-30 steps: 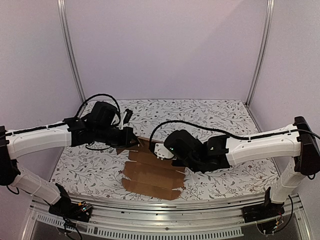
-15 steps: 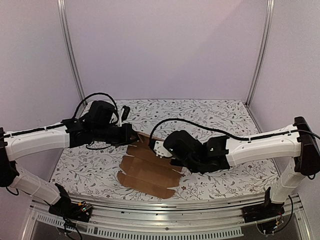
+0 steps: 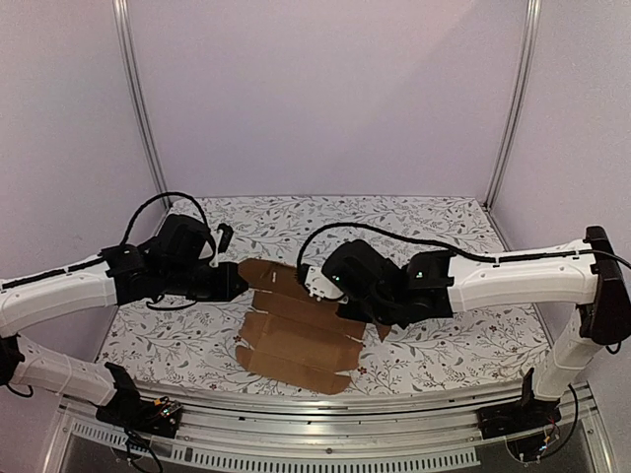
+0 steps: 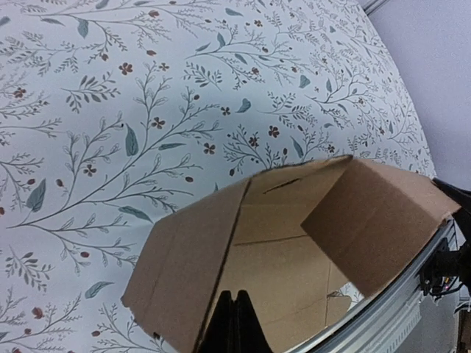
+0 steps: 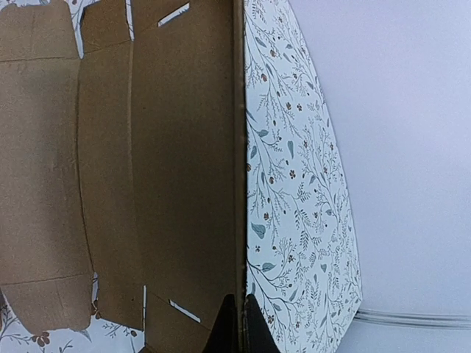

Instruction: Fold the paper box

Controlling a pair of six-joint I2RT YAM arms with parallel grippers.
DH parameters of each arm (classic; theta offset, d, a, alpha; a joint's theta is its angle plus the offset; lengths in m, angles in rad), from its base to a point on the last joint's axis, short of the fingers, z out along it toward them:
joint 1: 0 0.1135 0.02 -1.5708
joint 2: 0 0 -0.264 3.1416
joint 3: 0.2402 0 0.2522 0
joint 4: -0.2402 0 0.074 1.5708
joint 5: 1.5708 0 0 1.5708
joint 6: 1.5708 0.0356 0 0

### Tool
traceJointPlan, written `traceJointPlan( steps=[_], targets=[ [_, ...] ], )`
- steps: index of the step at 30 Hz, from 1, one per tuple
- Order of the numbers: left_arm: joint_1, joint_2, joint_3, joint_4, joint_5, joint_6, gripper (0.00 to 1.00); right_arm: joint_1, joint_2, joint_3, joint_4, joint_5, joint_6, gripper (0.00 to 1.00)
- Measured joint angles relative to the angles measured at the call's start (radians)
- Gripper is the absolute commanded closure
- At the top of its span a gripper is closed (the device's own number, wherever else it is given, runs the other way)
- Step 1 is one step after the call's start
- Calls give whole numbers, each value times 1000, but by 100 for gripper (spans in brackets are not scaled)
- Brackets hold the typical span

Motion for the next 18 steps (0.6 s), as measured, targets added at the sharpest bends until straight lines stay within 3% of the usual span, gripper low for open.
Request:
traceJointPlan(
  steps=[9, 18],
  targets=[
    [0, -26, -98, -27, -86, 1, 100, -73, 56, 136, -174, -167, 108, 100],
    [0, -15, -142, 47, -159, -1, 100, -143, 87, 163, -299, -377, 209, 100]
  ],
)
